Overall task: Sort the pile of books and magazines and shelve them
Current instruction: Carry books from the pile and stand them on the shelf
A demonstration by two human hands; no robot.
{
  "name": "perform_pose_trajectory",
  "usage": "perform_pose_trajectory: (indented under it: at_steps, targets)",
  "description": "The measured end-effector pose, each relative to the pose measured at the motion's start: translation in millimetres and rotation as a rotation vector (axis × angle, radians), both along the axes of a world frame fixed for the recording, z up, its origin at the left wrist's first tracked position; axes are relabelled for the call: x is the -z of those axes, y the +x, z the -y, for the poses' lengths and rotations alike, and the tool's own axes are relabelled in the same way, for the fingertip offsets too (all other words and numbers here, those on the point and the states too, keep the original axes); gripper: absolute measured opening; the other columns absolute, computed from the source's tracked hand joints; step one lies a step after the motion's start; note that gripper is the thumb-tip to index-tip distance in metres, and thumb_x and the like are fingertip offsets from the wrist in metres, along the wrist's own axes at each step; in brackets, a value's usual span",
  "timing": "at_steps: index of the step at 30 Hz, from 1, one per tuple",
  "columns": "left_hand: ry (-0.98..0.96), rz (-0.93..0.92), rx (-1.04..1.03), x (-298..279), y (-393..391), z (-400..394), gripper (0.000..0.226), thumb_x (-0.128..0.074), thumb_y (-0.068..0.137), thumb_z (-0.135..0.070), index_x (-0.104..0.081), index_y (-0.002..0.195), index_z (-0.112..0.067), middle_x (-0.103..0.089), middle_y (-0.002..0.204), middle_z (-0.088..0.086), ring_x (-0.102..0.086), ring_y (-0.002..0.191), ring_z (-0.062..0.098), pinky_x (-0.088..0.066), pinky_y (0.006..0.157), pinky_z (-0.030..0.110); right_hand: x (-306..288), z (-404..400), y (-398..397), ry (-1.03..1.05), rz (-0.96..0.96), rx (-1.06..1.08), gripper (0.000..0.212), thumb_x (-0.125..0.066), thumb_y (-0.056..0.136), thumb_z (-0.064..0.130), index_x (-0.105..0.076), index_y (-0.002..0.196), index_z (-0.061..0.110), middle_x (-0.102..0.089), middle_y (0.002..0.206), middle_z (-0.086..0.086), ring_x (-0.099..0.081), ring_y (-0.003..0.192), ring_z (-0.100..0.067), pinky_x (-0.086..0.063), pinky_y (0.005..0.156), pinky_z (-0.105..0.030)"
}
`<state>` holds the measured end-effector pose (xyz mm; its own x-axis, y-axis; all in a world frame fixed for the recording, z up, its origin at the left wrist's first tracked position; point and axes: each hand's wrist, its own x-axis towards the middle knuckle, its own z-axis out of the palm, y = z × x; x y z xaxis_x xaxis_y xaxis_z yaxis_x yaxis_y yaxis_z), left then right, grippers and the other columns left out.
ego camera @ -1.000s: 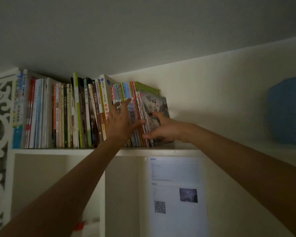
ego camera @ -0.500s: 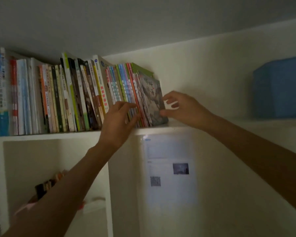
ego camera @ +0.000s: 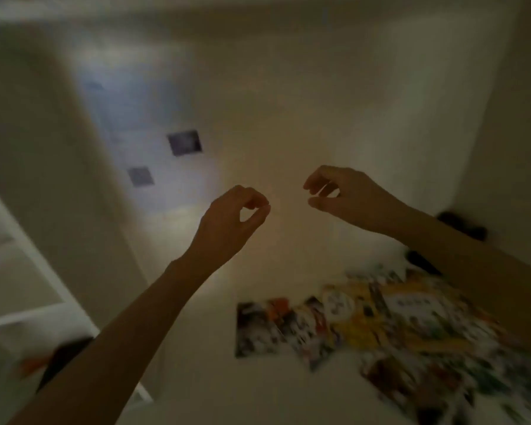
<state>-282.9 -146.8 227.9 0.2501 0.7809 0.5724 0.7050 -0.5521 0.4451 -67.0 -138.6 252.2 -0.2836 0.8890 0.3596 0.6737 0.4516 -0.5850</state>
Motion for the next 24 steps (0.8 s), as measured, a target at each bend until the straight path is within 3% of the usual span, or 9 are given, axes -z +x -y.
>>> perform_pose_trajectory:
  at_steps: [4, 7, 11, 14, 16, 18, 21, 23, 24]
  targets:
    - [-0.327, -0.016, 0.078, 87, 49, -14, 0.015, -0.058, 0.090, -0.018, -0.065, 0.098, -0.007, -0.062, 0.100, 0.008, -0.057, 0.092, 0.017, -0.037, 0.077, 0.017, 101, 0, 66, -0.249, 0.082, 0.103, 0.020, -0.061, 0.089, 0.021, -0.058, 0.109, 0.017, -0.059, 0.108, -0.001, -0.058, 0.096, -0.016, -0.049, 0.074, -0.023]
    - [-0.579, -0.013, 0.076, 156, 82, -21, 0.016, -0.056, 0.092, -0.016, -0.064, 0.101, -0.005, -0.061, 0.102, 0.009, -0.056, 0.089, 0.018, -0.040, 0.077, 0.021, 172, 5, 118, -0.461, 0.088, 0.221, 0.024, -0.059, 0.090, 0.014, -0.058, 0.114, 0.010, -0.056, 0.104, -0.003, -0.055, 0.096, -0.017, -0.043, 0.080, -0.026]
    - [-0.842, -0.061, 0.070, 232, 135, -33, 0.020, -0.054, 0.093, -0.016, -0.064, 0.104, -0.003, -0.063, 0.106, 0.012, -0.059, 0.097, 0.022, -0.037, 0.074, 0.017, 261, 0, 189, -0.683, 0.068, 0.353, 0.016, -0.061, 0.088, 0.014, -0.061, 0.104, 0.016, -0.060, 0.101, -0.005, -0.061, 0.100, -0.026, -0.048, 0.089, -0.037]
    - [-0.995, -0.037, 0.065, 266, 174, -47, 0.022, -0.053, 0.093, -0.016, -0.062, 0.106, -0.001, -0.062, 0.108, 0.012, -0.059, 0.103, 0.024, -0.038, 0.073, 0.018, 295, -1, 221, -0.785, -0.053, 0.438, 0.008, -0.055, 0.090, 0.001, -0.063, 0.090, 0.001, -0.053, 0.081, -0.005, -0.057, 0.080, -0.020, -0.042, 0.099, -0.042]
    - [-1.040, 0.005, 0.019, 285, 193, -58, 0.025, -0.054, 0.093, -0.014, -0.059, 0.113, 0.000, -0.058, 0.107, 0.009, -0.058, 0.103, 0.022, -0.039, 0.074, 0.021, 310, -7, 236, -0.816, -0.113, 0.530, 0.014, -0.051, 0.091, -0.003, -0.055, 0.084, 0.008, -0.047, 0.073, 0.000, -0.048, 0.067, -0.015, -0.048, 0.081, -0.033]
    - [-1.032, 0.065, -0.075, 305, 203, -69, 0.034, -0.059, 0.090, -0.014, -0.054, 0.119, 0.001, -0.055, 0.119, 0.013, -0.056, 0.102, 0.026, -0.043, 0.077, 0.026, 326, -15, 248, -0.789, -0.113, 0.632, 0.003, -0.053, 0.093, 0.006, -0.055, 0.094, 0.006, -0.051, 0.081, -0.006, -0.051, 0.075, -0.026, -0.044, 0.075, -0.037]
    - [-1.084, 0.114, -0.294, 371, 193, -98, 0.073, -0.067, 0.075, -0.051, -0.047, 0.126, -0.002, -0.051, 0.124, 0.022, -0.054, 0.106, 0.041, -0.049, 0.089, 0.044, 355, -30, 269, -0.814, -0.138, 0.789, 0.042, -0.059, 0.092, 0.026, -0.049, 0.125, 0.001, -0.054, 0.117, -0.019, -0.054, 0.104, -0.037, -0.046, 0.090, -0.049]
    - [-1.133, 0.139, -0.468, 464, 162, -127, 0.112, -0.057, 0.049, -0.084, -0.052, 0.113, 0.008, -0.057, 0.109, 0.034, -0.058, 0.095, 0.049, -0.053, 0.079, 0.053, 367, -37, 273, -0.829, -0.109, 0.848, 0.055, -0.061, 0.089, 0.035, -0.044, 0.129, 0.000, -0.051, 0.124, -0.022, -0.052, 0.109, -0.040, -0.044, 0.093, -0.051]
    - [-1.157, 0.194, -0.523, 481, 157, -132, 0.119, -0.056, 0.043, -0.088, -0.053, 0.105, 0.014, -0.058, 0.102, 0.036, -0.059, 0.090, 0.049, -0.054, 0.076, 0.054, 375, -41, 273, -0.839, -0.120, 0.866, 0.063, -0.062, 0.088, 0.039, -0.040, 0.133, 0.000, -0.048, 0.130, -0.022, -0.050, 0.114, -0.040, -0.042, 0.097, -0.051]
